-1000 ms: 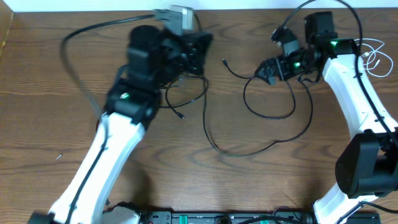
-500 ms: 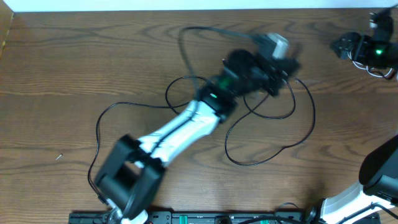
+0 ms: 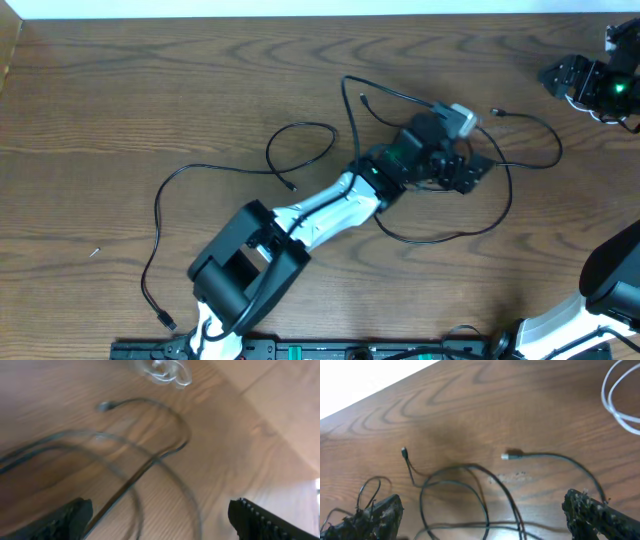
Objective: Untangle cables
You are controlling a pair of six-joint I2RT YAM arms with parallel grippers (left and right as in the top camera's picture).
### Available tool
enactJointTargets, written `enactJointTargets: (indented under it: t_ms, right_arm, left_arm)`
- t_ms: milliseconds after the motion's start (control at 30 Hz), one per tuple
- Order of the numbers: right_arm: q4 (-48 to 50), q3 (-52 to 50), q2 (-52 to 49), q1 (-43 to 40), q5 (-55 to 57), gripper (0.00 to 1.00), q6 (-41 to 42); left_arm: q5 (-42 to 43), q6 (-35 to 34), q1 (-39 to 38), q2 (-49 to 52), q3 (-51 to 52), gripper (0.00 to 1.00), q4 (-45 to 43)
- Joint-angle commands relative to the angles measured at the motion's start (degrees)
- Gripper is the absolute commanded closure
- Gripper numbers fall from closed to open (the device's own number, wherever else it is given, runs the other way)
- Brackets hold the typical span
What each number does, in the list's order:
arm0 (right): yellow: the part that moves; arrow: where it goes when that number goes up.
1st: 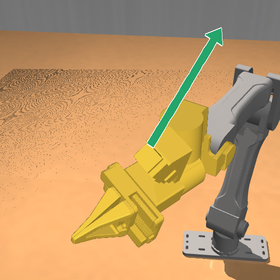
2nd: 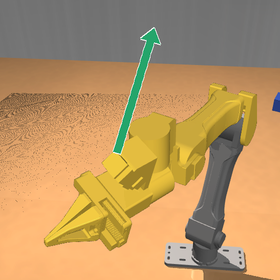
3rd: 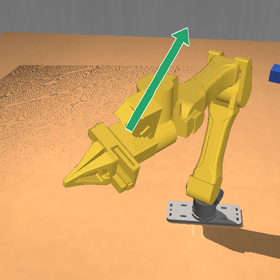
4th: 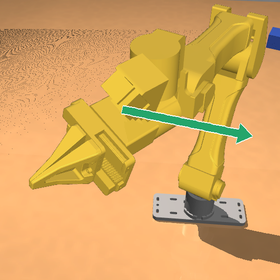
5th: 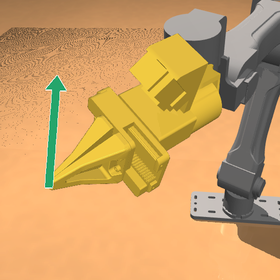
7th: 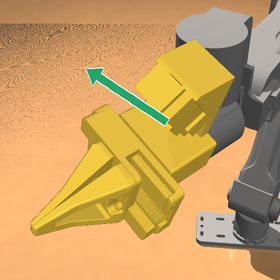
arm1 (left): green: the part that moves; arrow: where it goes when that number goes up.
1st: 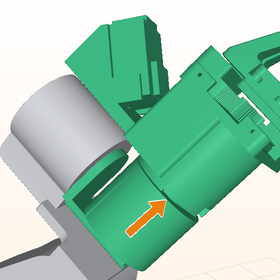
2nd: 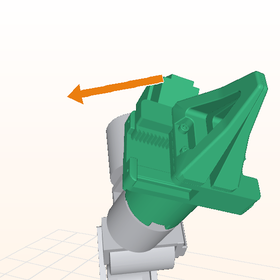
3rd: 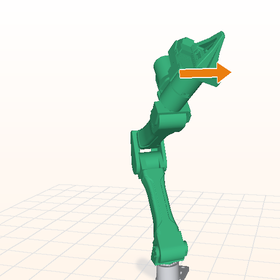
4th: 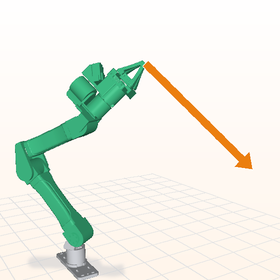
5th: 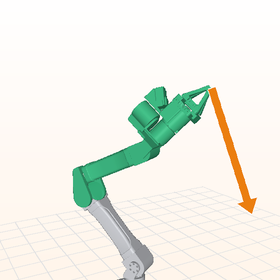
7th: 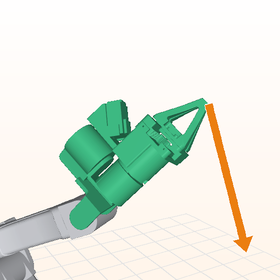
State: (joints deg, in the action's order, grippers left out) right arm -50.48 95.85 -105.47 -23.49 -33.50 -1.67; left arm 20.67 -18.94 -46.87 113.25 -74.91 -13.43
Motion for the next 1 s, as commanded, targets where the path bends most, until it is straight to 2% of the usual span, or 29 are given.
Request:
enactJointTargets:
  t_ms: [0,267,500,633,700,967]
  right_arm:
    - [-1.7,0.9,1.0,1.6,1.6,0.01,0.1]
    - [-8.9,0.6,0.9,8.2,10.5,0.02,-2.3]
    - [-11.9,-2.9,0.9,16.9,26.2,0.05,9.4]
    - [-13.0,-7.8,0.9,20.9,36.3,0.06,19.7]
    - [-12.2,-10.8,0.9,22.2,37.7,0.06,22.5]
    - [-6.8,-20.0,0.9,23.7,38.0,0.06,24.3]
  left_arm:
    - [-1.5,1.5,3.5,-5.0,-0.6,0.07,5.3]
    - [-12.2,3.3,13.4,-19.4,-0.6,0.07,29.2]
    - [-17.5,3.2,23.4,-29.5,-0.6,0.07,46.8]
    - [-17.5,3.2,28.5,-30.5,-0.6,0.07,52.5]
    - [-17.5,3.2,30.6,-30.4,-0.6,0.07,54.3]
    - [-17.5,3.3,36.8,-30.1,-0.5,0.07,56.7]
